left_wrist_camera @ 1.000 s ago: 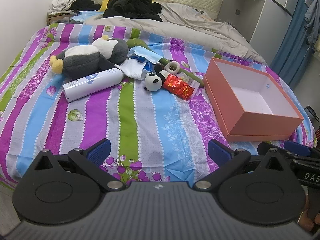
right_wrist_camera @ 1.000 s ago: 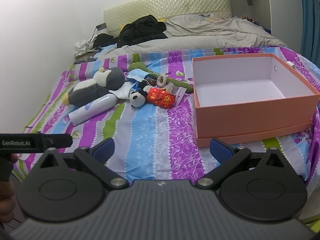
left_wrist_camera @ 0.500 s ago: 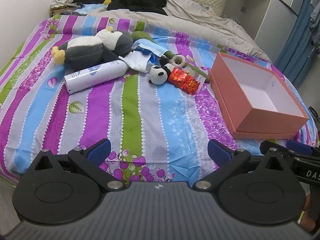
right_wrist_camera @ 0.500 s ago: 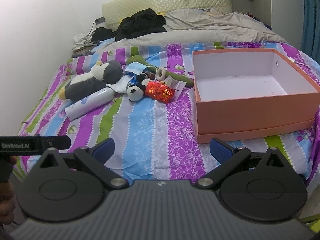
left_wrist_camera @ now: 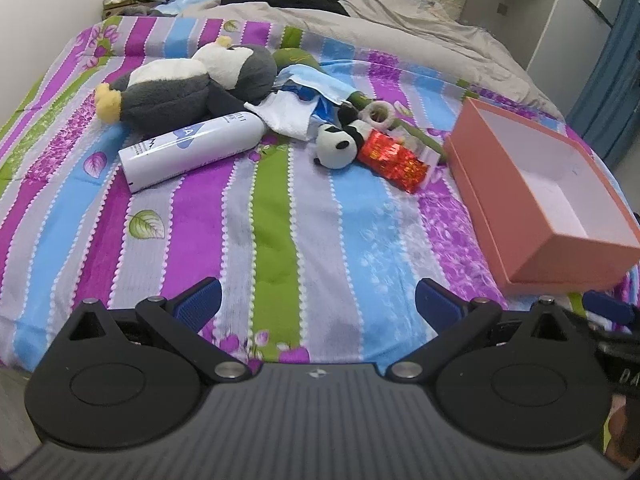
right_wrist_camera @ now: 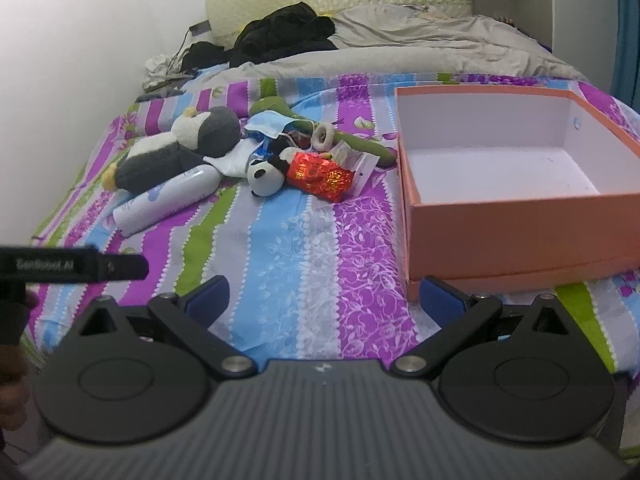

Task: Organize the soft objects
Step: 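Grasp the panda plush with the left tool while the right tool grasps the red foil packet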

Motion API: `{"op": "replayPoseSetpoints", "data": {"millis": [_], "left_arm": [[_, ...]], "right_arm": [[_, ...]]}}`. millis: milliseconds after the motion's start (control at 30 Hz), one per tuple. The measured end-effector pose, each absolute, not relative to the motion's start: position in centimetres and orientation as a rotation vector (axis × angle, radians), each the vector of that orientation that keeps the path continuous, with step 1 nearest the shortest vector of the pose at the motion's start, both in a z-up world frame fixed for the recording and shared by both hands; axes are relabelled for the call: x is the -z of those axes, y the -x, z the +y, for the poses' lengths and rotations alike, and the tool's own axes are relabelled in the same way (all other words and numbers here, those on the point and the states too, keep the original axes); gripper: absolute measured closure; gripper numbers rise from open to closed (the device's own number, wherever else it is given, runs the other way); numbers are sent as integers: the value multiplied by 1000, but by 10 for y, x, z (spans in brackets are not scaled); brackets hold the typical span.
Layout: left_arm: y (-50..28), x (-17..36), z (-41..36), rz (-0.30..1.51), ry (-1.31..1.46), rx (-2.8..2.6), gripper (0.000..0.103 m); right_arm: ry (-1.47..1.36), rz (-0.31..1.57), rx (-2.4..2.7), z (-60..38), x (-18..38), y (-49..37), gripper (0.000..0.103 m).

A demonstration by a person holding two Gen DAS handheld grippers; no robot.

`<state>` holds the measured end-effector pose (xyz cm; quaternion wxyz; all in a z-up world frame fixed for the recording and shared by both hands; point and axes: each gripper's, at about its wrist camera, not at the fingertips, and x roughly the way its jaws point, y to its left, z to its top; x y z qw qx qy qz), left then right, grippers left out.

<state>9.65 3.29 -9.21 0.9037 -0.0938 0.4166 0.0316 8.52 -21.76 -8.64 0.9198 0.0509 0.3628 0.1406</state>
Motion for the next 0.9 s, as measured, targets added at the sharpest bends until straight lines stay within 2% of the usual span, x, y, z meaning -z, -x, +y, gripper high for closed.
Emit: {"op": "replayPoseSetpoints", "data": {"millis": [667, 733, 767, 800, 900], "left_arm": [[-202, 142, 68, 876, 223, -116, 0], [-209, 145, 74, 867, 250, -111, 0], [-213, 146, 77, 866, 270, -105, 0], [-218, 147, 81, 862, 294, -100, 0], [-231, 151, 86, 846, 337, -73, 5]], "right_arm": [[-4, 708, -415, -163, 112, -154, 2], [12, 702, -412, -157, 116, -163, 10], [18, 704, -406, -154, 118, -168, 24], [18, 708, -395, -151, 121, -174, 33], [18, 693, -383, -146, 128, -189, 34]]}}
